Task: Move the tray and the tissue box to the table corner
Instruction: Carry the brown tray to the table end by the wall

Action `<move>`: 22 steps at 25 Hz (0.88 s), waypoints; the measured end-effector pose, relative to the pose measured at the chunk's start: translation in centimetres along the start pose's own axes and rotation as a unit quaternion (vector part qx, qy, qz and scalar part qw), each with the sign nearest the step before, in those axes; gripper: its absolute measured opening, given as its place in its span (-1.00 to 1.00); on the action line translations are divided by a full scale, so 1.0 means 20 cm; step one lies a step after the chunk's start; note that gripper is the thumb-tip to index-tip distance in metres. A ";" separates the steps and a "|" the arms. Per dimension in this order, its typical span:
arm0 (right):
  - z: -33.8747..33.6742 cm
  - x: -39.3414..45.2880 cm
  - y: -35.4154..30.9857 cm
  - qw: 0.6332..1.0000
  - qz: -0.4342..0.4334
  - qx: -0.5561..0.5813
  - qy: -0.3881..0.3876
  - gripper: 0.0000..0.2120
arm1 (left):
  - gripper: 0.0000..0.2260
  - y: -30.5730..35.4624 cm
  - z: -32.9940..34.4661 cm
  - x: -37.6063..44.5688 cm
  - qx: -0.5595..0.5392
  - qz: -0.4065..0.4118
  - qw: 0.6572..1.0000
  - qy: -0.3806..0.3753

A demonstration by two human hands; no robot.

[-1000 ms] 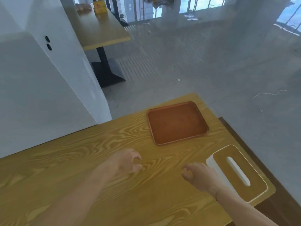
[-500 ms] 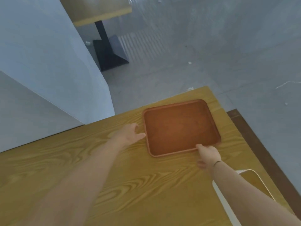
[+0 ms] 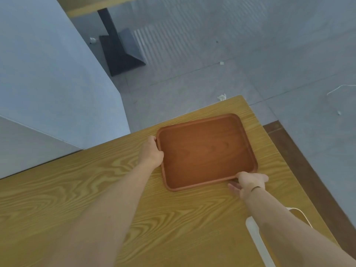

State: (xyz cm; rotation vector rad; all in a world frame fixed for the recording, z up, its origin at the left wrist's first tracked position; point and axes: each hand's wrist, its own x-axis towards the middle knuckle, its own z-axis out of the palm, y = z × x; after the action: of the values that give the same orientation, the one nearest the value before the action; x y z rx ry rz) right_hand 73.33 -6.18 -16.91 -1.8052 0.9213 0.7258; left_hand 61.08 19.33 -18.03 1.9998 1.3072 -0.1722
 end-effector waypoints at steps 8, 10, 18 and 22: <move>-0.03 -0.13 -0.01 0.995 -0.050 0.043 -0.076 -0.39 | -0.58 -0.11 -0.07 -0.14 -0.144 -0.047 0.988 0.034; -0.04 -0.20 0.00 0.991 -0.071 0.042 -0.102 -0.40 | -0.59 -0.16 -0.15 -0.22 -0.174 -0.060 0.982 0.048; 0.01 -0.65 0.16 0.953 -0.157 -0.020 -0.257 -0.40 | -0.56 -0.60 -0.58 -0.71 -0.273 -0.077 0.945 0.161; 0.09 -0.89 0.33 0.931 -0.180 -0.061 -0.313 -0.41 | -0.54 -0.89 -0.71 -1.05 -0.318 -0.091 0.911 0.246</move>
State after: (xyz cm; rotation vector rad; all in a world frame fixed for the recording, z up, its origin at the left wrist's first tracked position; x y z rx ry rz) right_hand 58.01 -1.49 -6.59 -1.6237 0.1198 1.0448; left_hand 32.32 16.75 -6.65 1.3922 1.5956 0.6399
